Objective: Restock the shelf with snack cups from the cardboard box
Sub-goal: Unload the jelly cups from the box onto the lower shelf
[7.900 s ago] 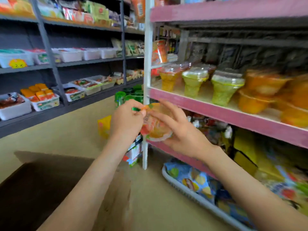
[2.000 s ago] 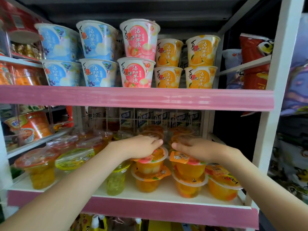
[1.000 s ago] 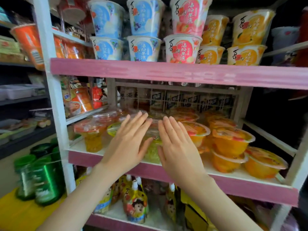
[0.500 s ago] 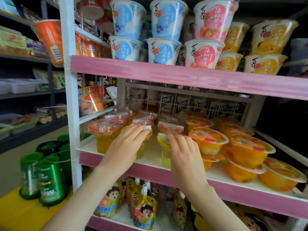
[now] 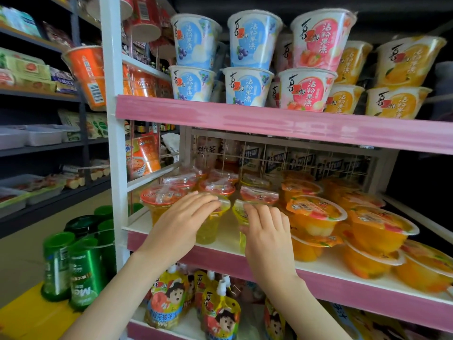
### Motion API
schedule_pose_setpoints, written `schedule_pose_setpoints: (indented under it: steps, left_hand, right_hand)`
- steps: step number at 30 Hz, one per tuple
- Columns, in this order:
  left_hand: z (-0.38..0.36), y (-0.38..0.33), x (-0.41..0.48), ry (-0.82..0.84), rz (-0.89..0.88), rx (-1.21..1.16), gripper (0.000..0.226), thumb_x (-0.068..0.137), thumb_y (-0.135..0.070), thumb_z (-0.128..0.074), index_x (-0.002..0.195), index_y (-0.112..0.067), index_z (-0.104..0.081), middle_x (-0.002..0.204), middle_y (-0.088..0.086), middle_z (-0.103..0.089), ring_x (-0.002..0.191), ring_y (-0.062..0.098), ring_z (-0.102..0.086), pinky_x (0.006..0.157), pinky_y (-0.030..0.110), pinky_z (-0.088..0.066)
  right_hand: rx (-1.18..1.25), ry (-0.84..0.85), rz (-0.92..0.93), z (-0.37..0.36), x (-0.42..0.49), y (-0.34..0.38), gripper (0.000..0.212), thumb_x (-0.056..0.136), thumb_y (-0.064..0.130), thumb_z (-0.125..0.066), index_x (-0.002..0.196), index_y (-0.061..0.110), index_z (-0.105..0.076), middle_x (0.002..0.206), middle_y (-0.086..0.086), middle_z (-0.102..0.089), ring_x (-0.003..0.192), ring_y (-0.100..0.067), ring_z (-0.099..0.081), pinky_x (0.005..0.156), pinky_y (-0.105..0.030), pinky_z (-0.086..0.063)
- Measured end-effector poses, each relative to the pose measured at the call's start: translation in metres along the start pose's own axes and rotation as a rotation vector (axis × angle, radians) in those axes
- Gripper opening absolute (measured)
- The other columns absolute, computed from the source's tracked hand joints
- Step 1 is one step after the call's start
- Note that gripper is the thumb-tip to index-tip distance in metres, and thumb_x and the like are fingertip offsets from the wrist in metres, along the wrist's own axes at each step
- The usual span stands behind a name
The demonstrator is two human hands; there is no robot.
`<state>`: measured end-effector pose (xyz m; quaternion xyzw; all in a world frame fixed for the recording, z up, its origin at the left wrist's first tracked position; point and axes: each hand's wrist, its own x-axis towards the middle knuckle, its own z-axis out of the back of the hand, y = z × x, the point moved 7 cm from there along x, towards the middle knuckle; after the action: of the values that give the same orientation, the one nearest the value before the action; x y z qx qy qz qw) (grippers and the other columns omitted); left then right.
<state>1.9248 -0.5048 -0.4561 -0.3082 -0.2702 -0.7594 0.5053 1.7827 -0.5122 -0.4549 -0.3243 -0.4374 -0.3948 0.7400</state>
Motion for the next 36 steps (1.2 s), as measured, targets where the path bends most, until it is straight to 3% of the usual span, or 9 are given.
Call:
schedule_pose_setpoints:
  steps: [3,7,10,13,19,23,30,32,36]
  left_hand:
    - [0.002,0.003,-0.003,0.017,-0.002,0.008,0.064,0.074,-0.011,-0.076,0.132,-0.015,-0.049,0.133,0.000,-0.055,0.126,0.014,-0.046,0.115,0.028,-0.010]
    - [0.013,0.016,-0.010,0.018,0.046,0.076,0.064,0.088,-0.053,-0.048,0.141,-0.019,-0.037,0.145,-0.003,-0.042,0.136,0.012,-0.032,0.116,0.036,-0.014]
    - [0.024,0.034,-0.018,-0.039,0.121,0.010,0.058,0.090,-0.045,-0.040,0.140,-0.017,-0.041,0.146,-0.002,-0.039,0.139,0.012,-0.026,0.118,0.036,-0.010]
    - [0.030,0.055,-0.027,-0.108,0.231,-0.013,0.047,0.089,-0.029,-0.052,0.134,-0.016,-0.048,0.145,0.002,-0.040,0.137,0.018,-0.030,0.116,0.045,-0.019]
    - [0.014,0.076,-0.033,-0.011,0.524,-0.104,0.054,0.086,-0.034,-0.062,0.137,-0.026,-0.045,0.151,0.003,-0.029,0.140,0.021,-0.025,0.110,0.041,-0.029]
    - [0.016,0.080,-0.030,-0.049,0.467,-0.146,0.041,0.085,-0.019,-0.066,0.125,-0.017,-0.056,0.133,0.003,-0.049,0.127,0.022,-0.042,0.105,0.036,-0.035]
    - [0.023,0.091,-0.032,0.050,0.487,-0.319,0.039,0.088,-0.022,-0.062,0.125,-0.029,-0.051,0.135,-0.011,-0.046,0.129,0.011,-0.038,0.106,0.036,-0.037]
    - [0.026,0.085,-0.030,0.072,0.487,-0.214,0.043,0.089,-0.026,-0.061,0.130,-0.029,-0.046,0.141,-0.009,-0.041,0.134,0.012,-0.033,0.110,0.037,-0.032]
    - [0.035,0.054,-0.020,0.029,0.378,-0.028,0.056,0.092,-0.032,-0.055,0.143,-0.023,-0.034,0.152,-0.004,-0.027,0.144,0.014,-0.012,0.115,0.032,0.002]
  right_hand:
    - [-0.036,0.067,0.004,0.000,0.002,0.000,0.054,0.058,0.014,-0.087,0.106,0.007,-0.065,0.094,-0.006,-0.062,0.084,-0.025,-0.053,0.076,-0.033,-0.042]
    - [-0.014,0.070,0.003,0.004,0.002,0.004,0.063,0.064,0.015,-0.082,0.121,0.004,-0.058,0.116,-0.011,-0.061,0.108,-0.025,-0.044,0.092,-0.038,-0.033]
    - [0.014,0.094,0.073,0.003,0.010,0.027,0.067,0.066,0.015,-0.082,0.126,0.002,-0.056,0.124,-0.013,-0.060,0.116,-0.027,-0.046,0.099,-0.040,-0.042]
    - [0.024,0.189,0.126,-0.011,0.022,0.050,0.074,0.059,0.020,-0.086,0.125,0.002,-0.059,0.124,-0.013,-0.062,0.115,-0.028,-0.058,0.096,-0.038,-0.047]
    - [0.000,0.314,0.109,-0.040,0.031,0.066,0.076,0.045,0.019,-0.090,0.114,-0.002,-0.065,0.106,-0.015,-0.069,0.100,-0.029,-0.066,0.089,-0.038,-0.052]
    - [-0.001,0.294,0.092,-0.041,0.034,0.065,0.071,0.039,0.015,-0.092,0.103,-0.003,-0.068,0.095,-0.015,-0.071,0.090,-0.029,-0.068,0.082,-0.037,-0.055]
    - [-0.033,0.279,0.101,-0.039,0.036,0.069,0.060,0.045,0.020,-0.092,0.097,-0.002,-0.070,0.087,-0.014,-0.071,0.082,-0.029,-0.067,0.075,-0.034,-0.055]
    - [-0.031,0.285,0.106,-0.040,0.035,0.068,0.064,0.046,0.021,-0.092,0.101,-0.002,-0.069,0.092,-0.015,-0.071,0.088,-0.029,-0.067,0.079,-0.035,-0.055]
    - [-0.036,0.263,0.114,-0.026,0.031,0.065,0.070,0.059,0.034,-0.086,0.116,0.000,-0.064,0.110,-0.014,-0.068,0.106,-0.030,-0.063,0.098,-0.043,-0.047]
